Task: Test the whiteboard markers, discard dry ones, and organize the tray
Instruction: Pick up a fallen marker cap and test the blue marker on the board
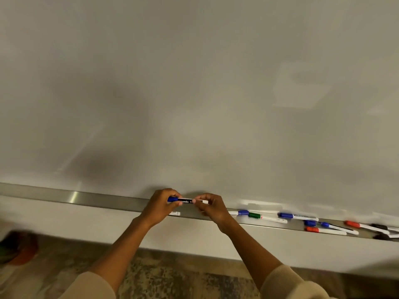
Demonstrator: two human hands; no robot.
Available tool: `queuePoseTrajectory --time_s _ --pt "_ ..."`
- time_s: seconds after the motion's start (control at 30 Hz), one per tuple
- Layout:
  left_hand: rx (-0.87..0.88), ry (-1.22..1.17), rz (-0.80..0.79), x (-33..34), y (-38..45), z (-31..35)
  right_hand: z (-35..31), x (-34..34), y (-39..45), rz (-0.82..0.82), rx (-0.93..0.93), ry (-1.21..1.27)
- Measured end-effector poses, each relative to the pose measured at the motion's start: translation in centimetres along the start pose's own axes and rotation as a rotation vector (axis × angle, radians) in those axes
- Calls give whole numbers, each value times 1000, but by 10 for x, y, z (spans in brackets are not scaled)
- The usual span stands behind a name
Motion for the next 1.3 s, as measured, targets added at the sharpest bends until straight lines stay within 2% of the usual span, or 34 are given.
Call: queuePoseTrajectory --time_s 0.13,0.27,0.57,0.8,0.93,1.07,1.2,1.3 --pt "-38 193 66 20 3 -34 23 16 25 -59 -107 -382" --pt "-62 348 141 33 8 -57 42 32 41 -59 -141 -590" --pt "-91 462 224 39 7 -87 64 59 55 -23 -325 -829" --pt "-118 491 167 48 -3 -102 79 74 59 -127 -328 -927" --pt "-97 498 192 52 -5 -96 74 53 48 -12 -414 -911" --pt "-76 404 204 67 -9 -74 76 7 32 141 -450 -1028" --pt "-54 254 185 88 -14 -47 75 -46 20 209 -315 -1189" --pt "-50 194 174 100 -18 -25 71 -78 19 150 -166 -1337"
Point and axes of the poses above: each hand's wrist, its own y-axis towards the middle knuckle, its own x-axis out of the palm, z = x × y, the point moved 3 cm from there along y, towards the middle knuckle, and after that the axes turned 12 degrees about y, right-handed, at the moved point
